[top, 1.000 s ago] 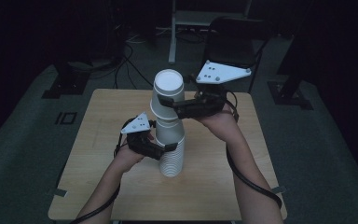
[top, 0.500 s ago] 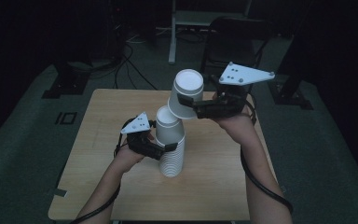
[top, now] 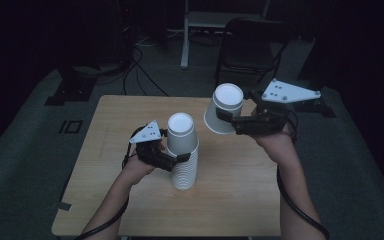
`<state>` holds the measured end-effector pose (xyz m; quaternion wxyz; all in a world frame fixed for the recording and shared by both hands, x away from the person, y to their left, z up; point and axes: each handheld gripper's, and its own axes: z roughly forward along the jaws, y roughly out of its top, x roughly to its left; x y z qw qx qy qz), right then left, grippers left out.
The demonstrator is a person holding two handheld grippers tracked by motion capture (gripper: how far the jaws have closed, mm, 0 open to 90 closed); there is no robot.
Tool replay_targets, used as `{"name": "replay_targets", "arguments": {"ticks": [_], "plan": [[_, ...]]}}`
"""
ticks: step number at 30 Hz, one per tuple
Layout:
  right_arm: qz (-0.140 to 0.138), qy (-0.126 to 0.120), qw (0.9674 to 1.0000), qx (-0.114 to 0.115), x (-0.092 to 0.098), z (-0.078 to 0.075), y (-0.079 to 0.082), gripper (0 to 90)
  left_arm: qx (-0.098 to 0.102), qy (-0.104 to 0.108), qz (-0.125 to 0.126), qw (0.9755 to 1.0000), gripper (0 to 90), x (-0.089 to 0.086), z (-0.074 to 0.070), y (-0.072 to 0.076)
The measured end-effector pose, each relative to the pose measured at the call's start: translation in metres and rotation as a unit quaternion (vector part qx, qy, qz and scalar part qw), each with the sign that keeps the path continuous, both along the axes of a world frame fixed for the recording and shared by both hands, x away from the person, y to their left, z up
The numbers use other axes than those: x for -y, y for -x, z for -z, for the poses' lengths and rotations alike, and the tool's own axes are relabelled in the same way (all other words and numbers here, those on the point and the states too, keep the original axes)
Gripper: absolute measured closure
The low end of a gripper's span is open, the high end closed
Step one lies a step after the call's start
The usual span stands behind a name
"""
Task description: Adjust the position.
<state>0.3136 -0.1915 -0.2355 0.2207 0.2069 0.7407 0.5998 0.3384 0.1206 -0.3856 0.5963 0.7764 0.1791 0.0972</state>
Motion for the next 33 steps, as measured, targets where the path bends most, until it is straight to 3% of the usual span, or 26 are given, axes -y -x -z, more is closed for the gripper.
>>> {"name": "replay_targets", "arguments": {"ticks": [15,24,29,30,33], "plan": [[0.025,-0.002,0.9994,-0.025,0.033,0.041,0.007,22.2,-0.009,0.018,-0.007,0.9998,0.4,-0.001,-0.004,0.002],[0.033,-0.004,0.9986,-0.04,0.042,0.059,0.007,22.2,-0.005,0.012,-0.015,0.9998,0.2,-0.011,-0.008,0.011],[0.033,-0.003,0.9984,-0.045,0.043,0.066,0.007,22.1,0.002,-0.003,-0.023,0.9997,0.2,-0.016,-0.007,0.019],[0.033,-0.002,0.9984,-0.046,0.043,0.067,0.007,22.1,0.008,-0.012,-0.037,0.9992,0.2,-0.02,-0.007,0.023],[0.037,-0.005,0.9981,-0.049,0.046,0.073,0.009,22.1,0.008,-0.012,-0.047,0.9988,0.3,-0.027,-0.004,0.027]]}}
